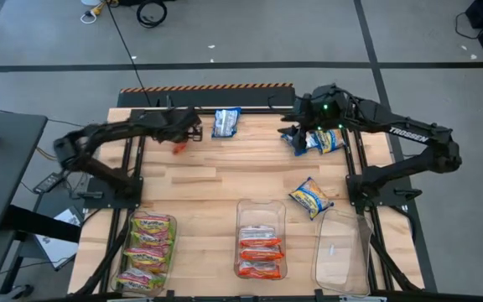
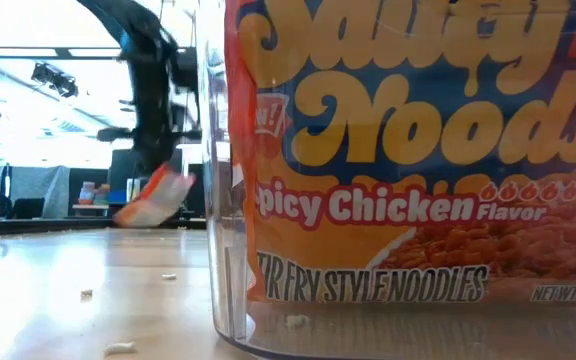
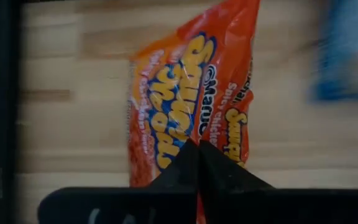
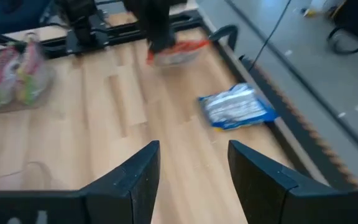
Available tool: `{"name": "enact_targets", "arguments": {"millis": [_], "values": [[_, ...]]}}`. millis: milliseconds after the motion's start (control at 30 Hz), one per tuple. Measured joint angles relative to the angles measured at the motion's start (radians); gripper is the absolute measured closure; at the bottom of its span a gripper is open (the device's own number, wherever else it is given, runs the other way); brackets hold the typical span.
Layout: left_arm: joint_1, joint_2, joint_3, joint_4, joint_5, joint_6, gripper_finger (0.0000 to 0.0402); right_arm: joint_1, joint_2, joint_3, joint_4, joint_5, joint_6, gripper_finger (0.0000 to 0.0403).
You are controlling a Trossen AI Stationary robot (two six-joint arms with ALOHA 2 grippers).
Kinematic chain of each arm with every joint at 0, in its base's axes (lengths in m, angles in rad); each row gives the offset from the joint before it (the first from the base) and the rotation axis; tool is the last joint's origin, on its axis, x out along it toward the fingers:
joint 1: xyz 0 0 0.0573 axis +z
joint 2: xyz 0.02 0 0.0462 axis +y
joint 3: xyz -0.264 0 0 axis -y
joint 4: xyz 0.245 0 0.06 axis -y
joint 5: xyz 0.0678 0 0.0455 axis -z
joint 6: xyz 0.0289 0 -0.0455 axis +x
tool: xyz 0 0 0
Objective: Sort Maruchan noodles
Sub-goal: Put the orange noodle pack into the middle transparent bin
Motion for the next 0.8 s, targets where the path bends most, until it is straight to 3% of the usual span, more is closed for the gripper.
{"name": "enact_targets", "arguments": {"millis": [200,367,600,800], "values": [[-0.203,-0.181,-0.004,0.220,-0.033,-0.256,0.0400,0.107,0.000,0.000,-0.069,0.018,0.126,0.0223],[-0.440,-0.199,-0.005,0.401,-0.220,-0.433,0.0400,0.251,0.000,0.000,-0.094,0.111,0.248,0.0231],[-0.745,-0.086,-0.005,0.646,-0.575,-0.648,0.0401,0.524,0.001,0.000,-0.084,0.259,0.425,0.0227],[-0.910,0.057,-0.006,0.942,-0.730,-0.686,0.0401,0.757,0.038,0.000,-0.067,0.389,0.560,0.0223]]}}
